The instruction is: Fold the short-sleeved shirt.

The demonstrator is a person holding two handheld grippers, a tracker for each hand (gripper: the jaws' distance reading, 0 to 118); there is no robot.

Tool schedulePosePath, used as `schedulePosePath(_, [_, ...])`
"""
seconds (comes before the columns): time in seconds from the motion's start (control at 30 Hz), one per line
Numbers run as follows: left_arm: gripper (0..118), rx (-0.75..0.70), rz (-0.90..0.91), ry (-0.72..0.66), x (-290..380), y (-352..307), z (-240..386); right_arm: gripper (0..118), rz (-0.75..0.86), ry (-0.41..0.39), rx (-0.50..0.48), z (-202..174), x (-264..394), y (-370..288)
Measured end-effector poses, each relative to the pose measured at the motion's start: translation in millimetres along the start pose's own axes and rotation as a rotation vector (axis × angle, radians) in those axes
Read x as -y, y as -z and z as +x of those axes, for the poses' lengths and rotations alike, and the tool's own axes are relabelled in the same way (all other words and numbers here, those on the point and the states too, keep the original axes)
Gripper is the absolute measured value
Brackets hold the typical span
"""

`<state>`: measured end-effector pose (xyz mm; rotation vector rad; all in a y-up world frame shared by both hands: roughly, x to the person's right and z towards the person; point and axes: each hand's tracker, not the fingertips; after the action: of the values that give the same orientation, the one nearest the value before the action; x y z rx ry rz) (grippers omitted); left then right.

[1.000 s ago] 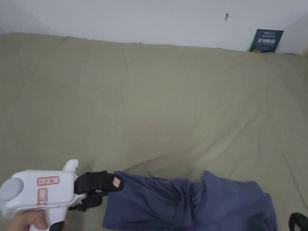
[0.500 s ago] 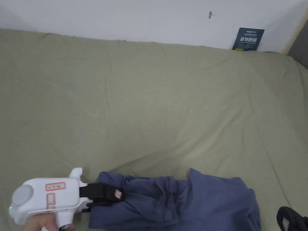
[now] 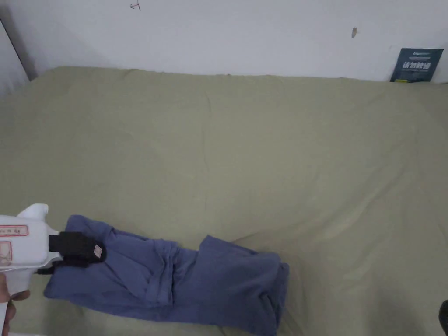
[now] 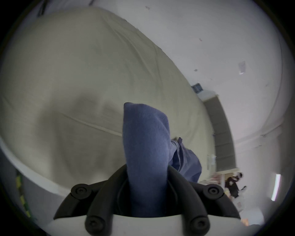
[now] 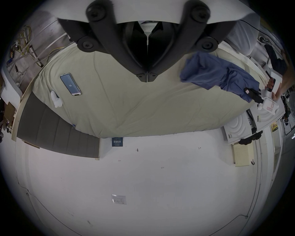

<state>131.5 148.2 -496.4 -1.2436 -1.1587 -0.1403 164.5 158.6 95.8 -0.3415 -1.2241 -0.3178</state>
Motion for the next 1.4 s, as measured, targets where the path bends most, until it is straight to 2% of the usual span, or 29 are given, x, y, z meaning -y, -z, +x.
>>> schedulePosePath(0.13, [10, -0.022, -0.037, 0.041, -3, -5, 46, 0, 0.012, 0.004, -0.015, -3, -1, -2])
schedulePosePath(0.37, [10, -0.268, -0.076, 0.327, 19, 18, 169, 0, 0.026, -0.005, -0.013, 5, 0, -11])
schedulePosePath(0.67, [11, -0.410, -0.158, 0.619, 84, 118, 268, 0, 0.021, 0.052, 0.017, 27, 12, -17])
schedulePosePath(0.7, [18, -0.395, -0.163, 0.612, 92, 132, 274, 0, 0.017, 0.060, 0.023, 30, 13, -18])
schedulePosePath(0.73, [38, -0.368, -0.183, 0.595, 96, 144, 278, 0, 0.014, 0.069, 0.029, 32, 14, -19])
schedulePosePath(0.8, [112, -0.283, -0.243, 0.535, 108, 170, 287, 0, 0.007, 0.093, 0.044, 37, 17, -20])
schedulePosePath(0.83, [118, -0.252, -0.267, 0.522, 113, 179, 289, 0, -0.003, 0.099, 0.049, 39, 17, -21])
schedulePosePath(0.87, [114, -0.223, -0.233, 0.508, 115, 181, 293, 0, -0.004, 0.101, 0.051, 40, 18, -23])
schedulePosePath(0.97, [115, -0.200, -0.203, 0.496, 113, 168, 295, 0, -0.002, 0.104, 0.066, 46, 19, -29])
schedulePosePath(1.07, [115, -0.077, -0.168, 0.425, 93, 124, 280, 0, -0.012, 0.103, 0.075, 50, 20, -28])
schedulePosePath(1.17, [110, 0.002, -0.155, 0.351, 70, 80, 250, 0, -0.024, 0.107, 0.070, 49, 20, -22])
schedulePosePath(1.2, [98, 0.034, -0.120, 0.308, 62, 71, 234, 0, -0.029, 0.106, 0.063, 48, 20, -20])
schedulePosePath(1.23, [73, 0.069, -0.088, 0.263, 56, 64, 219, 0, -0.030, 0.102, 0.061, 45, 21, -18])
schedulePosePath(1.27, [30, 0.111, -0.073, 0.231, 52, 61, 208, 0, -0.033, 0.096, 0.055, 43, 21, -17])
schedulePosePath(1.3, [0, 0.179, -0.093, 0.221, 49, 63, 197, 0, -0.039, 0.091, 0.046, 40, 22, -15])
schedulePosePath(1.4, [0, 0.320, -0.121, 0.162, 54, 87, 181, 0, -0.054, 0.105, 0.018, 32, 21, -13])
